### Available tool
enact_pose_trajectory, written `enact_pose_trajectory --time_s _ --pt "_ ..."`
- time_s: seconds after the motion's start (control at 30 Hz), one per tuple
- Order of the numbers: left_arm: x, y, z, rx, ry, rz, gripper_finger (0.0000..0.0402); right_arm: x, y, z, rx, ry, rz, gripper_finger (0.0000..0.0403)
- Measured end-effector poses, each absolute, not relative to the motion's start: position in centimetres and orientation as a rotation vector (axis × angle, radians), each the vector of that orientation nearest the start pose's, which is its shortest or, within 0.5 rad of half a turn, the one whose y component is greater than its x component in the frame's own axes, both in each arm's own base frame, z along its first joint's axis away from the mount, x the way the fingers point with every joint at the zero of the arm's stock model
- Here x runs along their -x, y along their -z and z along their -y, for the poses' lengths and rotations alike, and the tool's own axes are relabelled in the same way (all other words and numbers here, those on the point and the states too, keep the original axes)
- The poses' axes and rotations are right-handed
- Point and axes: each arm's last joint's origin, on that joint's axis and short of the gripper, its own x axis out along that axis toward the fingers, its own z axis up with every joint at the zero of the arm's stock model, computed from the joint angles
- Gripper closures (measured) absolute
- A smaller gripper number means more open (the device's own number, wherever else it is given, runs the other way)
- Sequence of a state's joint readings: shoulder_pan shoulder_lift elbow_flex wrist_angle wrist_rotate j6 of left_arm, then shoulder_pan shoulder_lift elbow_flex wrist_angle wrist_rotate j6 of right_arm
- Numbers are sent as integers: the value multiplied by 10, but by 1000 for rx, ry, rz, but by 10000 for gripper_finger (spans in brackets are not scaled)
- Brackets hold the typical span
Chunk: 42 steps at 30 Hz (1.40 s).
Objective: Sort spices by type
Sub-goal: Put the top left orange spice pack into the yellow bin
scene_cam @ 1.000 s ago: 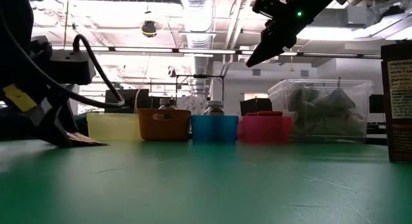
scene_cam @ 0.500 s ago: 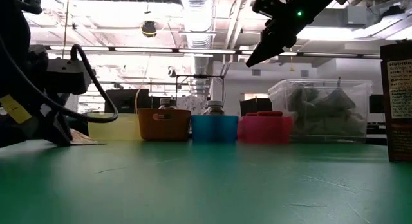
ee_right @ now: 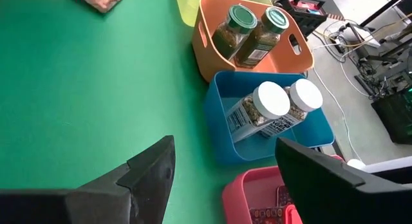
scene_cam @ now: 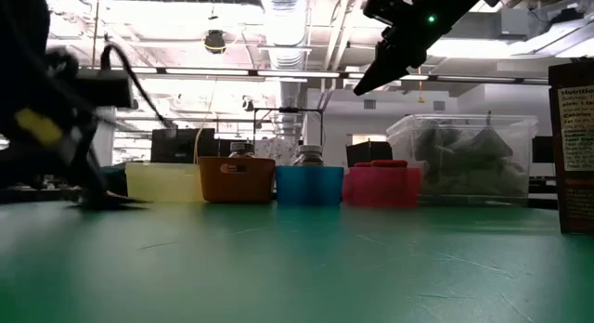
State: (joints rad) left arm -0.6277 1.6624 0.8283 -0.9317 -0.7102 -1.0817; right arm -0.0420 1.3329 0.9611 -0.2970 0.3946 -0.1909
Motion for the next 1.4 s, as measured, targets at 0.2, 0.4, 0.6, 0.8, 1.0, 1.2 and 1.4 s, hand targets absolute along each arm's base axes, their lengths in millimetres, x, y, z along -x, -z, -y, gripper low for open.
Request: enact_pose_trajectory --time_s 0.2,0.4,0.6,0.8,1.0,1.2,1.4 --pt "-180 -182 105 -120 -806 -974 401 -282 -268 18 306 339 -700 104" --pt "-156 -221 86 -34 -840 -819 401 -282 -269 18 312 337 -699 104" --pt "-142 -245 63 26 -875 -697 401 -283 -270 19 310 342 -685 104" --pt "-138 -258 45 31 -901 -656 401 -283 -270 19 316 338 -678 104" --pt "-158 -263 47 181 -731 -676 401 -283 -270 19 319 337 -683 104" --pt "-187 -235 55 377 -633 -791 374 -283 -270 19 318 338 -683 104" --pt "-203 -202 50 399 -768 -895 269 -283 -270 16 321 329 -681 104"
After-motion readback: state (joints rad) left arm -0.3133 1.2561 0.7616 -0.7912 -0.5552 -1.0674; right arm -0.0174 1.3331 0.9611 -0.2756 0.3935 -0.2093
